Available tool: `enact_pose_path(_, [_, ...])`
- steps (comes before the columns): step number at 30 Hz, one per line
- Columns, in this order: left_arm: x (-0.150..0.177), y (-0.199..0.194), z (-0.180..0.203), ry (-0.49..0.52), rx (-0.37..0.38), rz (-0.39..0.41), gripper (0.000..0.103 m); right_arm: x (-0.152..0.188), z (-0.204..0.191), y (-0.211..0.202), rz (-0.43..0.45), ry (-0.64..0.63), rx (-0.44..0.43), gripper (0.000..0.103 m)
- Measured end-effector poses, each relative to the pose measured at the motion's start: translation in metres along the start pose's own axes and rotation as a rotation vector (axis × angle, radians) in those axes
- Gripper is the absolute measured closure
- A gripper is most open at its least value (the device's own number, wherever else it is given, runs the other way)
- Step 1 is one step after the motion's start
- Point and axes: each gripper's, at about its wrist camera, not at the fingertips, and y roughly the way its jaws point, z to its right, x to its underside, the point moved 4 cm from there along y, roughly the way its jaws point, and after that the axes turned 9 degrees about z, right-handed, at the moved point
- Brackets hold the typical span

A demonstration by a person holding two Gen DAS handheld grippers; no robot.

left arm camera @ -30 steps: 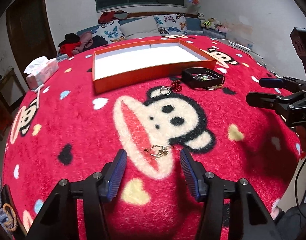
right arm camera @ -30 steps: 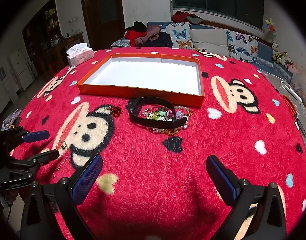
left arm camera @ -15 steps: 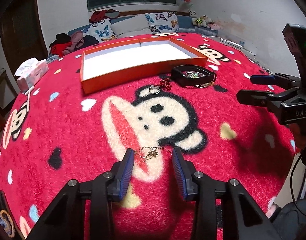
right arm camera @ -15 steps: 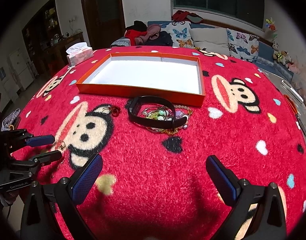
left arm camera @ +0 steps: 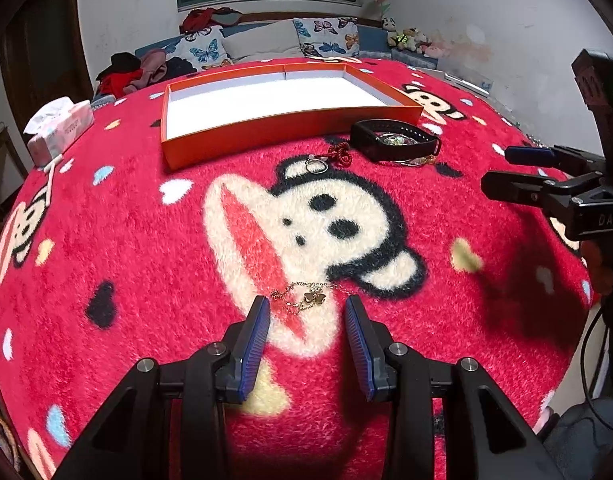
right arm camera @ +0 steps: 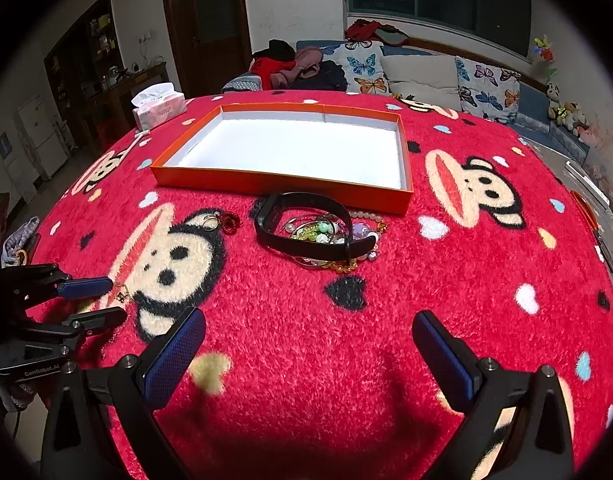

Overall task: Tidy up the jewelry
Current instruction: 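Close the left tool on the gold chain pendant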

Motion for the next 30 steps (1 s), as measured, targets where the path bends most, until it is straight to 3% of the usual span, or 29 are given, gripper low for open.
enact_pose_path(8, [-0.004,-0.003,0.001,0.013,0.016,-0.011,0.061,0.000,0.000,0.001,0.001,0.000,-0.001,0.000])
enact_pose_path(11, [-0.008,-0.007,0.009,0.044,0.026,0.011,0.071,0.001,0.000,0.001,-0.001,0.001,-0.001,0.000])
enact_pose_path(16, [-0.014,-0.006,0.016,0.083,0.040,0.018,0.072,0.001,0.002,0.004,-0.005,0.000,-0.007,0.000])
enact_pose_path(18, [-0.012,-0.002,0.016,0.092,0.048,0.005,0.079,0.000,0.002,0.006,-0.006,-0.004,-0.008,0.000])
enact_pose_path(30, [-0.011,0.005,0.008,0.097,0.055,-0.010,0.080,-0.002,0.004,0.015,-0.016,-0.020,-0.014,0.000])
